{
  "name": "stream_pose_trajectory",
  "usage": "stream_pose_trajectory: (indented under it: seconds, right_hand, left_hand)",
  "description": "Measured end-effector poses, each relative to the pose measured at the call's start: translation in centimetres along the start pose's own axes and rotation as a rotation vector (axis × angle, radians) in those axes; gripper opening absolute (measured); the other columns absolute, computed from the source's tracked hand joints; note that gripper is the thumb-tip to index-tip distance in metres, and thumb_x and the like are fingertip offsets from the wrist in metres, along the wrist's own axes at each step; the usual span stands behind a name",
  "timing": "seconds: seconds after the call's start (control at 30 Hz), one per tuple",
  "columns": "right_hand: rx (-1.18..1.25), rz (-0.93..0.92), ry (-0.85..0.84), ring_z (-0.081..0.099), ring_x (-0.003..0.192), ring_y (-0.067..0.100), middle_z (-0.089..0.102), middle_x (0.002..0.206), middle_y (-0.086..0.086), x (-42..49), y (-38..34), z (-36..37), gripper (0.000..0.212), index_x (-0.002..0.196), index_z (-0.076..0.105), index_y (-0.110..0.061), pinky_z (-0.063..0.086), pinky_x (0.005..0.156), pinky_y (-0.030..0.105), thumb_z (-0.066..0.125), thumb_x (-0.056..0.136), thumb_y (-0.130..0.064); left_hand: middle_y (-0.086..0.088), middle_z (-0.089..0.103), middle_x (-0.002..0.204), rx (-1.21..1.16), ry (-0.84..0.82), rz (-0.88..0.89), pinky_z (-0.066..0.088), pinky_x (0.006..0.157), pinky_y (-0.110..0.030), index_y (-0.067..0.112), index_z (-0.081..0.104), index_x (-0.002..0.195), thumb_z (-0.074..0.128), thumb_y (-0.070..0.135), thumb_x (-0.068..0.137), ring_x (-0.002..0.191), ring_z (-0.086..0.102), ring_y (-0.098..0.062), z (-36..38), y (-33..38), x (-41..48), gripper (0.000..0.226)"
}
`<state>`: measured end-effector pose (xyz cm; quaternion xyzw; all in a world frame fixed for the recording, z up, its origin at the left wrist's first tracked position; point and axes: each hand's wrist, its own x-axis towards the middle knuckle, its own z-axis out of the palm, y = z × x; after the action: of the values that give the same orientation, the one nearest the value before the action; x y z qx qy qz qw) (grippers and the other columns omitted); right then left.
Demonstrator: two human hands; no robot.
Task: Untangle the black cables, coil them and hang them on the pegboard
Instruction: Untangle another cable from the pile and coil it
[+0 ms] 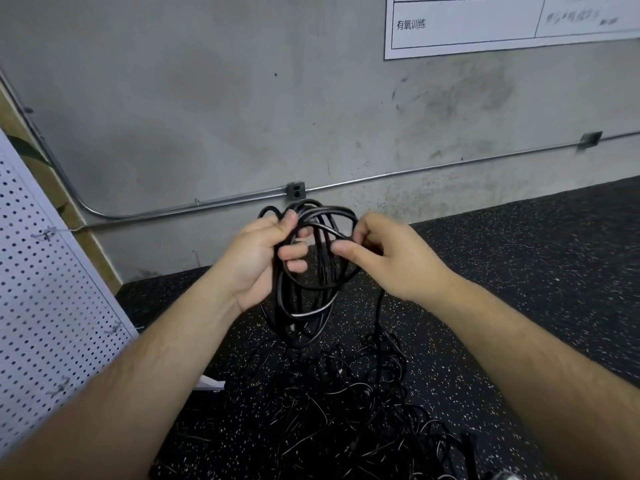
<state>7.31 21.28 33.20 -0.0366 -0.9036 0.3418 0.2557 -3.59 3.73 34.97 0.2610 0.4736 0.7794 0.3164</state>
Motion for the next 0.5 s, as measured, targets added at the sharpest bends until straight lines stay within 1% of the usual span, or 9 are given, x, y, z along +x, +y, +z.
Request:
stream_pose_trajectory:
  seconds: [0.07, 0.13, 0.2, 0.23, 0.27, 0.33, 0.4, 0.43, 0.5]
  right_hand:
    - [0.118, 0.042, -0.084, 0.051, 0.061, 0.009, 0.063, 0.072, 0.005, -0.4, 2.3, -0.3, 0.029, 0.088, 0.057, -0.02, 0.046, 0.063, 0.034, 0.06, 0.096, -0.047]
    - [0.168, 0.108, -0.135, 0.055, 0.063, 0.007, 0.068, 0.076, 0.005, -0.9, 4.4, -0.4, 0.022, 0.091, 0.058, -0.022, 0.046, 0.066, 0.034, 0.055, 0.101, -0.042]
    - [0.19, 0.138, -0.122, 0.062, 0.073, 0.014, 0.07, 0.079, -0.001, -1.0, 5.6, -0.4, 0.02, 0.094, 0.061, -0.027, 0.05, 0.073, 0.04, 0.049, 0.105, -0.038]
    - [0.21, 0.142, -0.101, 0.062, 0.075, 0.017, 0.067, 0.076, -0.004, -1.0, 5.9, -0.4, 0.022, 0.094, 0.063, -0.027, 0.051, 0.077, 0.041, 0.047, 0.107, -0.035]
    - [0.239, 0.139, -0.077, 0.059, 0.072, 0.016, 0.062, 0.071, -0.005, -1.0, 5.9, -0.4, 0.023, 0.095, 0.064, -0.026, 0.053, 0.077, 0.039, 0.046, 0.107, -0.032]
    - [0.29, 0.141, -0.026, 0.052, 0.062, 0.014, 0.052, 0.067, -0.004, -0.8, 5.7, -0.2, 0.025, 0.095, 0.067, -0.026, 0.053, 0.067, 0.035, 0.046, 0.108, -0.028]
    - [0.276, 0.133, 0.02, 0.048, 0.055, 0.013, 0.049, 0.062, -0.006, -0.7, 5.2, -0.1, 0.024, 0.097, 0.07, -0.029, 0.045, 0.055, 0.033, 0.048, 0.107, -0.03]
    - [0.255, 0.126, 0.034, 0.045, 0.052, 0.01, 0.049, 0.058, -0.01, -0.7, 4.9, 0.1, 0.023, 0.099, 0.071, -0.03, 0.04, 0.053, 0.03, 0.05, 0.106, -0.031]
    - [0.17, 0.123, 0.046, 0.041, 0.046, 0.002, 0.051, 0.054, -0.012, -0.6, 4.5, 0.2, 0.022, 0.104, 0.073, -0.027, 0.035, 0.05, 0.019, 0.051, 0.105, -0.032]
  left_hand:
    - [0.0, 0.049, 0.074, -0.066, 0.026, 0.042, 0.027, 0.046, -0.016, 0.01, 0.046, 0.087, 0.042, 0.015, 0.104, 0.046, 0.032, -0.001, -0.8, 1.2, 0.3, 0.018]
    - [0.002, 0.049, 0.073, -0.137, 0.036, 0.059, 0.03, 0.044, -0.015, 0.012, 0.043, 0.087, 0.044, 0.018, 0.1, 0.044, 0.033, 0.0, -1.8, 2.1, 0.5, 0.014]
    - [0.003, 0.05, 0.072, -0.174, 0.036, 0.056, 0.033, 0.043, -0.015, 0.013, 0.041, 0.088, 0.047, 0.021, 0.096, 0.042, 0.034, 0.0, -2.6, 2.5, 0.6, 0.012]
    - [0.004, 0.05, 0.072, -0.177, 0.039, 0.048, 0.033, 0.043, -0.015, 0.013, 0.041, 0.088, 0.047, 0.021, 0.095, 0.042, 0.034, 0.0, -2.9, 2.4, 0.7, 0.012]
    - [0.004, 0.05, 0.073, -0.171, 0.04, 0.039, 0.033, 0.044, -0.015, 0.014, 0.041, 0.088, 0.047, 0.021, 0.095, 0.043, 0.033, 0.0, -3.0, 2.3, 0.6, 0.012]
    - [0.003, 0.05, 0.076, -0.141, 0.033, 0.019, 0.031, 0.046, -0.016, 0.014, 0.041, 0.089, 0.046, 0.018, 0.094, 0.045, 0.033, -0.001, -3.1, 2.0, 0.6, 0.008]
    - [0.003, 0.05, 0.078, -0.117, 0.023, -0.005, 0.029, 0.05, -0.018, 0.014, 0.042, 0.092, 0.046, 0.015, 0.091, 0.047, 0.032, -0.003, -3.1, 1.8, 0.5, 0.004]
    - [0.002, 0.051, 0.079, -0.105, 0.022, -0.014, 0.028, 0.051, -0.019, 0.014, 0.043, 0.093, 0.045, 0.014, 0.091, 0.048, 0.032, -0.004, -3.2, 1.7, 0.5, 0.003]
    - [0.002, 0.051, 0.079, -0.078, 0.025, -0.031, 0.029, 0.052, -0.02, 0.012, 0.045, 0.095, 0.041, 0.013, 0.094, 0.047, 0.031, -0.004, -3.2, 1.6, 0.5, 0.005]
